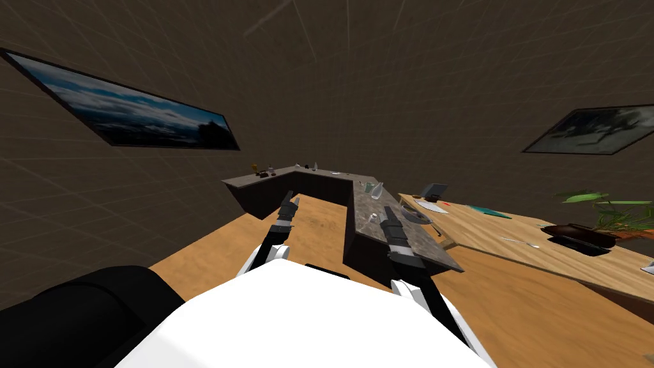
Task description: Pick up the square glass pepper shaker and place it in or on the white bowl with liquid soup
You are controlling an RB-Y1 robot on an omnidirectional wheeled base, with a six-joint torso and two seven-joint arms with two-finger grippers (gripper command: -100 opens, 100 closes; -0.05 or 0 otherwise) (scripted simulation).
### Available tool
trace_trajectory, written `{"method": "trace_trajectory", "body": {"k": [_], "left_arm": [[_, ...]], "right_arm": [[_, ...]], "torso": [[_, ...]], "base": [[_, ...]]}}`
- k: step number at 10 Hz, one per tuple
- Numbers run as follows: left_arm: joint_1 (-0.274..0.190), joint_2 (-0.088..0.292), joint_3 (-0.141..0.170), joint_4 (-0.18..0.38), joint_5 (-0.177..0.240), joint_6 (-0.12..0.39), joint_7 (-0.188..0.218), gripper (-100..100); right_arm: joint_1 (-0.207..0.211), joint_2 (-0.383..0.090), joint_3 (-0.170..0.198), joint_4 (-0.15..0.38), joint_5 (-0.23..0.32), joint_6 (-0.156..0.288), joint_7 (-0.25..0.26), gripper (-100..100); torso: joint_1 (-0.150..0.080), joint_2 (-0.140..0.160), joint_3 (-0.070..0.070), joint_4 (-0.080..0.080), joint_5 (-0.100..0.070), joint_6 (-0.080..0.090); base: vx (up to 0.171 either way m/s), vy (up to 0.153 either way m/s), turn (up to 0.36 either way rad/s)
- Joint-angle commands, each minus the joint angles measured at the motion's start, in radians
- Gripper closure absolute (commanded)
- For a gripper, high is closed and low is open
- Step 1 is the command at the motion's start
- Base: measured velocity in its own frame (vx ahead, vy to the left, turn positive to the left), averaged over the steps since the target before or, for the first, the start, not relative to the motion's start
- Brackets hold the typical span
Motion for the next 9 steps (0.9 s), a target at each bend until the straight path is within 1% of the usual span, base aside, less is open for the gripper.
{"method": "trace_trajectory", "body": {"k": [1, 5, 9], "left_arm": [[0.0, 0.0, 0.0, 0.0, 0.0, 0.0, 0.0, 0], [0.0, 0.0, 0.0, 0.0, 0.0, 0.0, 0.0, 0], [0.0, 0.0, 0.0, 0.0, 0.0, 0.0, 0.0, 0]], "right_arm": [[-0.011, -0.05, -0.016, 0.049, 0.012, 0.032, 0.022, -100], [-0.007, -0.158, -0.033, 0.166, 0.058, 0.093, 0.09, -100], [-0.004, -0.274, -0.046, 0.28, 0.109, 0.15, 0.161, -100]], "torso": [[0.0, 0.0, 0.0, 0.0, 0.0, 0.0], [-0.001, 0.001, 0.001, 0.0, 0.0, 0.0], [0.0, 0.0, 0.0, 0.0, 0.0, 0.0]], "base": [[-0.021, -0.056, 0.157], [-0.036, -0.064, 0.167], [-0.026, -0.044, 0.148]]}}
